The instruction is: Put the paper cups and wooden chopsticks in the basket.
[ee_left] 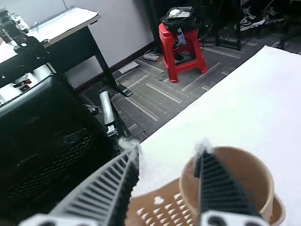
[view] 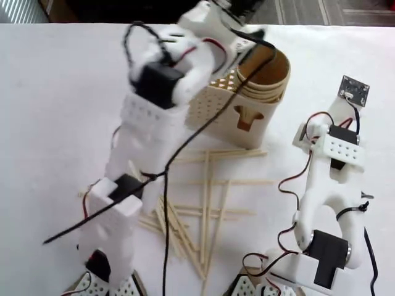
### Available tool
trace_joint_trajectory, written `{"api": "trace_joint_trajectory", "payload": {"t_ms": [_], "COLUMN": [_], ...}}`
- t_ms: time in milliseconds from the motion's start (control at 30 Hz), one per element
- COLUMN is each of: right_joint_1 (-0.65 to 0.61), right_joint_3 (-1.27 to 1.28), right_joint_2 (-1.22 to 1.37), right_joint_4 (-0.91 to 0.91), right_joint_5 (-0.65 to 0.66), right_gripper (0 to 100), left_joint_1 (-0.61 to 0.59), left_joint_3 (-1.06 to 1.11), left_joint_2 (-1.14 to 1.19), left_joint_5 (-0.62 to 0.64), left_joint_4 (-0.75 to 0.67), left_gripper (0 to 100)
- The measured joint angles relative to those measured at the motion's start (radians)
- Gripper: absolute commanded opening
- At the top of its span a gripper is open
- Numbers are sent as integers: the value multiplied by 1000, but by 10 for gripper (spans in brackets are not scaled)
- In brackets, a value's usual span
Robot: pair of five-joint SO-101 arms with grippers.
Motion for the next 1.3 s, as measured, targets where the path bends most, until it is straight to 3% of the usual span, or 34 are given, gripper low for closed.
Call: {"api": "trace_joint_trajectory", "payload": {"t_ms": [200, 300, 567, 833, 967, 1300], "right_joint_1": [0, -2, -2, -2, -2, -31], "right_joint_3": [0, 0, 0, 0, 0, -213], "right_joint_2": [0, 0, -69, -292, -351, -384], "right_joint_4": [0, 0, 28, 107, 117, 281], "right_joint_5": [0, 0, 0, 34, 97, 112], "right_gripper": [18, 18, 18, 18, 18, 18], "left_joint_1": [-66, -106, -299, -315, -318, -318], "left_joint_3": [-141, -224, -235, -224, -58, 612], "left_joint_2": [-78, -95, -176, -311, -425, -890], "left_joint_5": [-55, -58, 80, 95, 55, 40], "left_joint_4": [253, 370, 407, 407, 407, 399], "left_gripper": [24, 22, 22, 21, 21, 22]}}
